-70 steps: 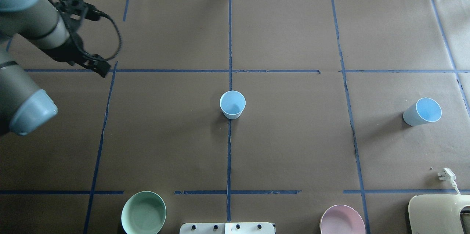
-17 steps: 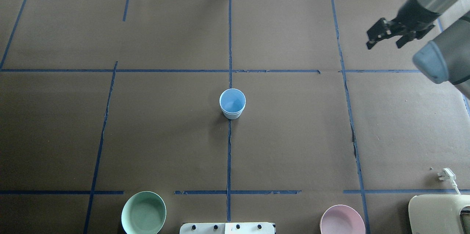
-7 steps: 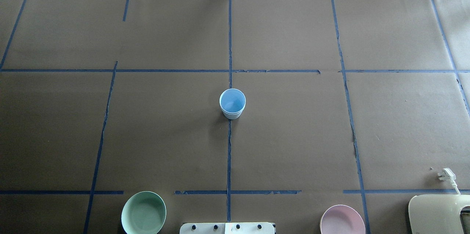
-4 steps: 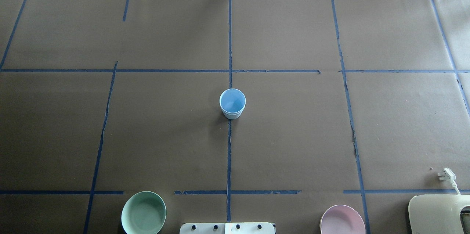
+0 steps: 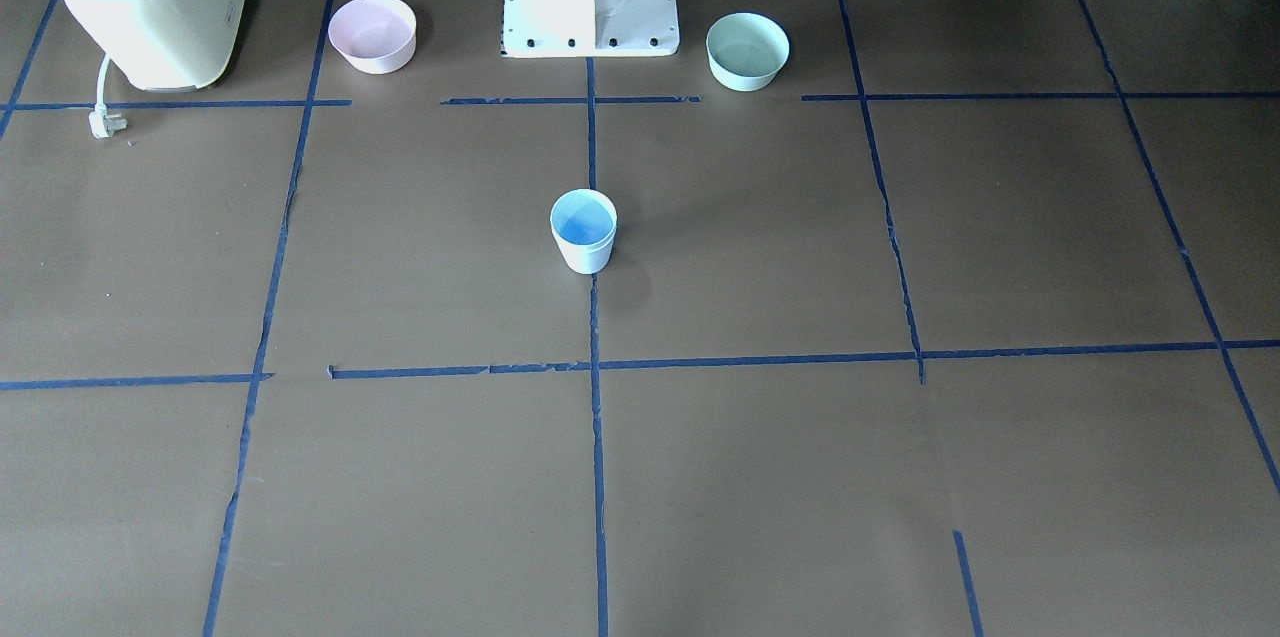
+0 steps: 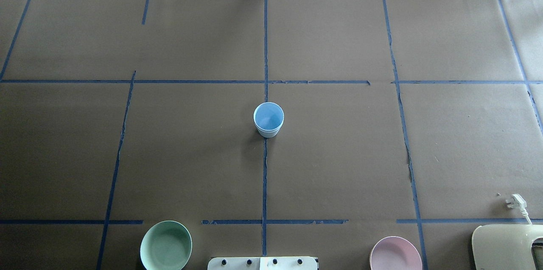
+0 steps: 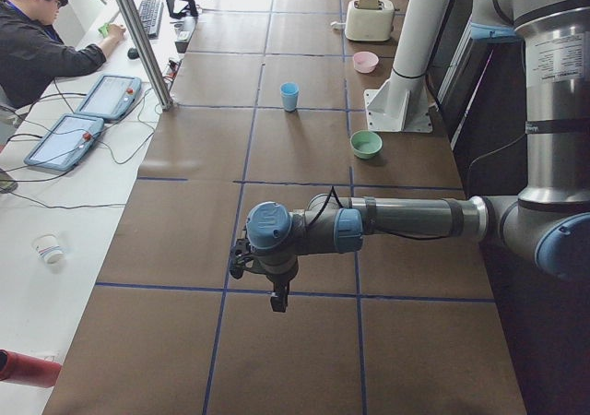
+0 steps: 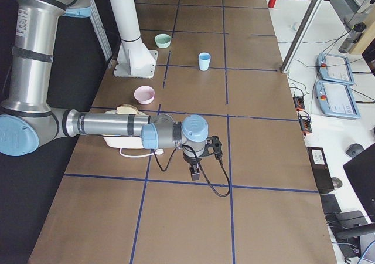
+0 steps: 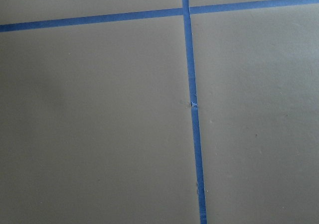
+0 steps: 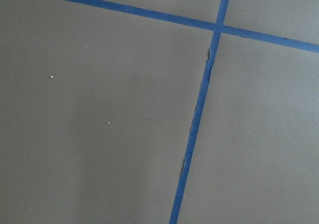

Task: Stack blue cups with both arms

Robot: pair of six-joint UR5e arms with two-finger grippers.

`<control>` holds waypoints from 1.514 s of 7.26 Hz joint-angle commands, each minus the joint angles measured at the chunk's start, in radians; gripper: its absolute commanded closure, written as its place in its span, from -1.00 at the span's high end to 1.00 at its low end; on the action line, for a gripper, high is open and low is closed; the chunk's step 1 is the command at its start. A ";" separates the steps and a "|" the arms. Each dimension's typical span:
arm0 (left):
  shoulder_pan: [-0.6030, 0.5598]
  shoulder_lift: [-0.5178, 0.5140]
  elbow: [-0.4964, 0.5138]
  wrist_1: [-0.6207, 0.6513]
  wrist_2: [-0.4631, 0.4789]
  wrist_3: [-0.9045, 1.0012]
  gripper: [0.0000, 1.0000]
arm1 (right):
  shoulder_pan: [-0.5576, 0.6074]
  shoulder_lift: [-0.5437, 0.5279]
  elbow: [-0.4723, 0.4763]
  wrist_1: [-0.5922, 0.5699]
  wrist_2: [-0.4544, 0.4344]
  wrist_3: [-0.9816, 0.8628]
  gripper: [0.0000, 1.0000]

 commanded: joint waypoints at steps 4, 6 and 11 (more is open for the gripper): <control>0.000 0.001 0.002 0.001 0.002 0.000 1.00 | 0.000 0.000 0.003 0.000 0.006 0.000 1.00; 0.000 -0.001 0.000 -0.001 0.026 0.000 1.00 | 0.000 0.002 0.003 0.001 0.005 0.000 1.00; 0.000 -0.001 0.000 -0.001 0.026 0.000 1.00 | 0.000 0.002 0.004 0.002 0.003 0.002 1.00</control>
